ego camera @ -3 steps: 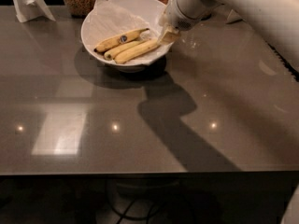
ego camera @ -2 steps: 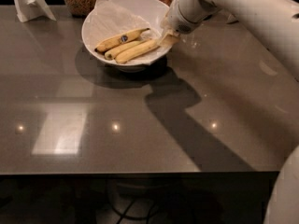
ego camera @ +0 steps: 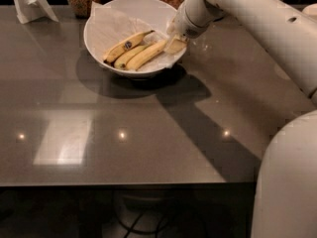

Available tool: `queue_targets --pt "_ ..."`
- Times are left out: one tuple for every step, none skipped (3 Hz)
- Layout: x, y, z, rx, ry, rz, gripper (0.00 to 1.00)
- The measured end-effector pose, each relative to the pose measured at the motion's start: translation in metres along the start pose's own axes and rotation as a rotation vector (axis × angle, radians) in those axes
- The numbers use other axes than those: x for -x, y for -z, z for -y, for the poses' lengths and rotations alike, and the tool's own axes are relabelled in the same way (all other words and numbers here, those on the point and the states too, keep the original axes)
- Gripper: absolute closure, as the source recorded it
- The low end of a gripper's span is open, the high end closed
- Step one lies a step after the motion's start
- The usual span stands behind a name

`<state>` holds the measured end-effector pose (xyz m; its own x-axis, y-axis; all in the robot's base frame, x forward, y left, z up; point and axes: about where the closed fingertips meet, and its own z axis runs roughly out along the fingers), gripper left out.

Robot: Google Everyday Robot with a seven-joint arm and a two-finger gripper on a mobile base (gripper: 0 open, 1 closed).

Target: Pick banana from white bowl

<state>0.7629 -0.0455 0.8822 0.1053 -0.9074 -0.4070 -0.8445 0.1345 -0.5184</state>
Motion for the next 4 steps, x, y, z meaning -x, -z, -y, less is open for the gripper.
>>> queue_targets --pt "0.001 -0.016 0.004 0.022 -0.006 0.009 0.53" --pt "0.004 -0.027 0.004 0.045 -0.006 0.017 0.58" --pt "0.006 -0.028 0.004 0.051 -0.006 0.018 0.67" --pt "0.007 -0.029 0.003 0.06 -0.005 0.019 0.85"
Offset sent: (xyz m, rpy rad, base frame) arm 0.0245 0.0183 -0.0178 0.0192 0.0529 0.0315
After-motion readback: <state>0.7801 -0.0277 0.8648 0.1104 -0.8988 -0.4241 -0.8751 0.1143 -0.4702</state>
